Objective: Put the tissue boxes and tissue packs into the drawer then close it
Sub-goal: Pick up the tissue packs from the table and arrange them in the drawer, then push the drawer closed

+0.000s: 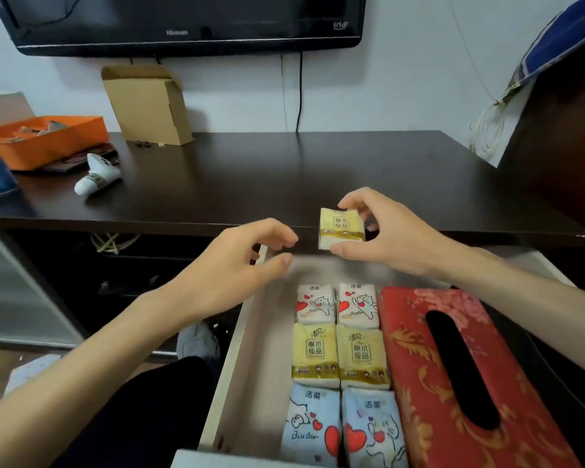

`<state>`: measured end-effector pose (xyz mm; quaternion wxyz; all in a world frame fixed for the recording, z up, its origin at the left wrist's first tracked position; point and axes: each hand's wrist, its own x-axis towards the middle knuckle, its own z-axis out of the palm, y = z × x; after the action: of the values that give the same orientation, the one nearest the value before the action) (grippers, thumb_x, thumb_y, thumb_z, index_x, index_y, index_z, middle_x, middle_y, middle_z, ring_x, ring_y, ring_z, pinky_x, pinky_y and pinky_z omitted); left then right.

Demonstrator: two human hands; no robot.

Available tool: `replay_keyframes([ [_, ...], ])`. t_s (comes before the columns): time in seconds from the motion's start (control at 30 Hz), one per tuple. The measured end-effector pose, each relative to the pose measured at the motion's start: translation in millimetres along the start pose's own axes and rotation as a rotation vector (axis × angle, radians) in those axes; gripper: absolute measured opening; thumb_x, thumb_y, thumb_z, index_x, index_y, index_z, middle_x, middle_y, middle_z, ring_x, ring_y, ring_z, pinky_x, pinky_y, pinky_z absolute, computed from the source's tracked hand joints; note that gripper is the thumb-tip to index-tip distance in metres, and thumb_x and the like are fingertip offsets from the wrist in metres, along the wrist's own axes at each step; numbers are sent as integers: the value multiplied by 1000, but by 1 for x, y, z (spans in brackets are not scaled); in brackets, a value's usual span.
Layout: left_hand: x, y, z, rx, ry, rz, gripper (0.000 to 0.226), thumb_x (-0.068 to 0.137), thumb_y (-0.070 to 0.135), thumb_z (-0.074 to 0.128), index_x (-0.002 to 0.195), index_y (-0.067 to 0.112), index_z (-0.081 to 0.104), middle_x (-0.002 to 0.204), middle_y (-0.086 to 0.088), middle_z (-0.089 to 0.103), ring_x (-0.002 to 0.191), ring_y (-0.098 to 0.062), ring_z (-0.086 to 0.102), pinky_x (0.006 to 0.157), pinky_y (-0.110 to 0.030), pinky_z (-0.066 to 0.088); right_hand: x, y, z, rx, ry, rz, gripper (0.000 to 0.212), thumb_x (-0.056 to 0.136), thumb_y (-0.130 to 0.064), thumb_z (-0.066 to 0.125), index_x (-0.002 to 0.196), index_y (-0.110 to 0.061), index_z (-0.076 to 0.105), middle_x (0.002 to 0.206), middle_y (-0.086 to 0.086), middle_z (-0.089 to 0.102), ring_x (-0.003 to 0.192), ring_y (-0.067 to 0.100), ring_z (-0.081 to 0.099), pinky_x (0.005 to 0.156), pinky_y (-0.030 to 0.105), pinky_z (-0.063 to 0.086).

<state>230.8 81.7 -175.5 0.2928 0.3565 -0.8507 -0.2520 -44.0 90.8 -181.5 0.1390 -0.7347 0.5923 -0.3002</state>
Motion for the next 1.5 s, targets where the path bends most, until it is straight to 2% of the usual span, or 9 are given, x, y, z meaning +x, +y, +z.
replay_keyframes([
  [0.2, -78, -2, 21, 306, 149, -64, 18, 89, 36, 57, 106, 37, 63, 109, 24, 61, 107, -1, 56, 87, -39, 50, -40, -17, 25, -39, -140, 88, 59, 64, -45, 79, 116, -41, 51, 112, -19, 63, 104, 4, 63, 90, 42, 55],
  [0.4, -98, -26, 40, 209, 104, -180, 48, 90, 28, 60, 137, 29, 50, 141, 22, 42, 125, -3, 49, 97, -30, 45, -29, -26, 44, -77, -228, 169, 81, 65, -55, 85, 135, -32, 49, 119, -19, 62, 115, 8, 60, 98, 38, 51],
  [0.53, -99, -30, 43, 150, 105, -170, 50, 89, 33, 55, 138, 31, 48, 141, 25, 41, 120, 4, 49, 88, -14, 39, -23, -29, 56, -224, -311, 186, 80, 67, -61, 85, 132, -28, 54, 125, -10, 66, 115, 14, 61, 97, 41, 50],
  [0.7, -101, -34, 44, 121, 109, -162, 49, 89, 33, 55, 137, 30, 49, 142, 23, 42, 122, 4, 47, 92, -20, 43, -26, -31, 49, -263, -359, 148, 66, 73, -63, 81, 125, -28, 63, 124, -7, 63, 116, 15, 59, 100, 40, 48],
  [0.87, -106, -28, 36, 8, 144, -151, 39, 90, 16, 63, 128, 27, 60, 136, 19, 51, 126, 0, 49, 101, -35, 46, -56, -41, 24, -63, -135, 53, 26, 89, -47, 71, 110, -32, 70, 120, -13, 62, 116, 8, 57, 102, 39, 46],
  [1.0, -115, -3, 22, -57, 157, -88, 29, 93, 14, 60, 116, 31, 66, 122, 20, 62, 121, -5, 55, 102, -41, 45, -112, -56, 0, -8, -132, 19, 12, 92, -42, 68, 103, -37, 72, 102, -21, 70, 99, 2, 65, 83, 26, 54],
  [1.13, -123, 39, 24, 4, 39, -44, 13, 93, 36, 58, 100, 36, 69, 101, 22, 69, 100, -5, 63, 87, -43, 51, -181, -62, -8, -59, -171, 43, 15, 89, -47, 67, 103, -41, 70, 97, -21, 66, 88, 7, 61, 73, 27, 52],
  [1.33, -154, 81, 57, 321, -92, 140, 38, 88, 72, 44, 101, 39, 58, 97, 20, 58, 92, 3, 53, 69, -30, 51, -281, -51, -15, -254, 28, 26, 23, 95, -60, 53, 107, -42, 60, 104, -28, 51, 104, 2, 54, 79, 22, 43],
  [1.5, -162, 73, 74, 598, -107, 321, 49, 80, 63, 62, 106, 22, 66, 96, 7, 62, 86, -16, 62, 56, -30, 50, -325, -19, -7, -516, 281, -16, 49, 87, -56, 62, 118, -18, 66, 118, -5, 53, 106, 17, 51, 93, 22, 35],
])
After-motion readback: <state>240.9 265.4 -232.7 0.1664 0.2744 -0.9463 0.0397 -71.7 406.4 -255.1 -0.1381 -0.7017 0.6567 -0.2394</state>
